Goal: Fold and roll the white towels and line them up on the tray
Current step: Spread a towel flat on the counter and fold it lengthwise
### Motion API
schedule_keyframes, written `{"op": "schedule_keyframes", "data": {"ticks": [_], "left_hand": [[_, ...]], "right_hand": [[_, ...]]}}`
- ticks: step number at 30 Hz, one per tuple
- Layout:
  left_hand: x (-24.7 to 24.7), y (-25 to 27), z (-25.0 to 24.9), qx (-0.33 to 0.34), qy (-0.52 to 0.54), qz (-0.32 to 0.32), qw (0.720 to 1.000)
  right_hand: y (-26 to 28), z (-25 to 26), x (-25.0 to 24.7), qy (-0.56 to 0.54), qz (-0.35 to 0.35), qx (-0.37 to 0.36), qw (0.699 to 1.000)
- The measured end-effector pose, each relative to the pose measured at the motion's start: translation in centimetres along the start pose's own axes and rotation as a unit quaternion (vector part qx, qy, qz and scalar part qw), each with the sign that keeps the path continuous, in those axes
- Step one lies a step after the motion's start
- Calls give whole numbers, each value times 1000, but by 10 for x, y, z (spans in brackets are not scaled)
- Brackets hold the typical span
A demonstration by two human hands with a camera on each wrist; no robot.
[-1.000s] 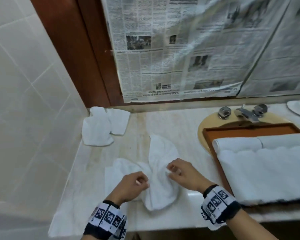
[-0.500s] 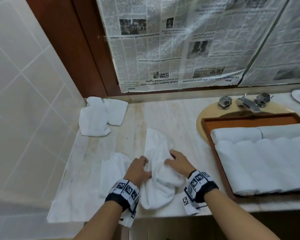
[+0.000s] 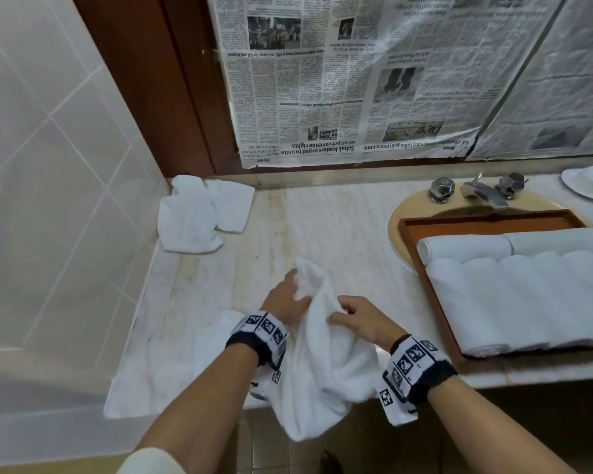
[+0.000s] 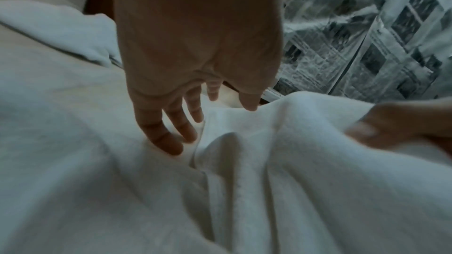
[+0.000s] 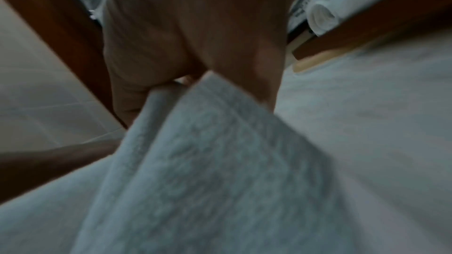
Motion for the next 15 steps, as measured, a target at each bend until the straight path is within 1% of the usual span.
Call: {"op": "schedule_keyframes", "data": {"ticks": [1,3,6,8,9,11,13,14,15], "left_hand": [[7,4,-1,9,-45,18,999],[22,12,3,22,-110,26,993],[33,27,14,5,-98,17,995],[38,41,17,-16,-82,20,996],[40,47,19,-26,-63,24,997],[43,57,25,-42,0,26,999],[39,63,31,-69,67,9,995],[39,61,38,-91,125,2,988],[39,64,40,-111,195,-2,974]], "right_hand": [[3,-1,-1,-9,-5,13,1000],[6,-10,-7,-72,-39,42,996],[13,-26,-14,-113,-113,56,985],[22,-38,-8,-111,-124,86,982],[25,-41,-4,-84,-125,92,984],[36,-39,5,-35,-105,91,990],[43,-39,12,-22,-84,86,993],[50,-36,16,-33,-74,72,994],[56,-33,17,-46,-67,46,996]]}}
Point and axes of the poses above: each hand's wrist, its own y-axis away from the middle knuckle, its own x-axis out of the palm, z = x × y, the point moved 6 cm from there along -y, towards the middle knuckle, and after that the axes turned 5 degrees about x, right-handed, at the moved point
